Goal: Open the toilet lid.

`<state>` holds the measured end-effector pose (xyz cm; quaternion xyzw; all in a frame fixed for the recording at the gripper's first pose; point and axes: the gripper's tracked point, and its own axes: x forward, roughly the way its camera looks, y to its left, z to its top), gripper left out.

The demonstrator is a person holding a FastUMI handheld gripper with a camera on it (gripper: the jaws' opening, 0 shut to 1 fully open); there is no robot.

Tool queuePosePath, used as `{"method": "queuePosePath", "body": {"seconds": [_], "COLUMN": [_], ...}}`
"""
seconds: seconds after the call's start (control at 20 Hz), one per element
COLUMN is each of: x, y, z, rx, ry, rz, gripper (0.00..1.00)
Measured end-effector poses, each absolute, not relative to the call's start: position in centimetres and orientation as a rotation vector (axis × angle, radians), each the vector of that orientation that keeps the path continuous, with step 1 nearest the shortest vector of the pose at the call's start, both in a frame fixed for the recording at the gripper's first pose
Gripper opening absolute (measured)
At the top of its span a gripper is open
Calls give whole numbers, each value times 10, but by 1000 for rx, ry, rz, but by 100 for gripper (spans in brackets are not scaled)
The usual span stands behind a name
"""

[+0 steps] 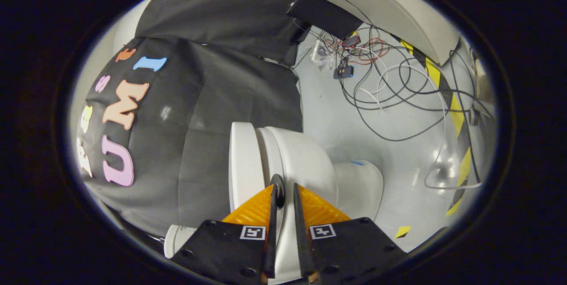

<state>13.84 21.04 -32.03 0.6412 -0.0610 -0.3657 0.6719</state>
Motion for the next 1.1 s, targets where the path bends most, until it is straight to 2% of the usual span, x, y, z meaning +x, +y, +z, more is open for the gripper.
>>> {"method": "queuePosePath", "body": {"seconds": [1.1], "x": [144], "y": [213], "z": [-312], "rx": [1409], "ry": [-111], "rz": [-774], "gripper": [22]}}
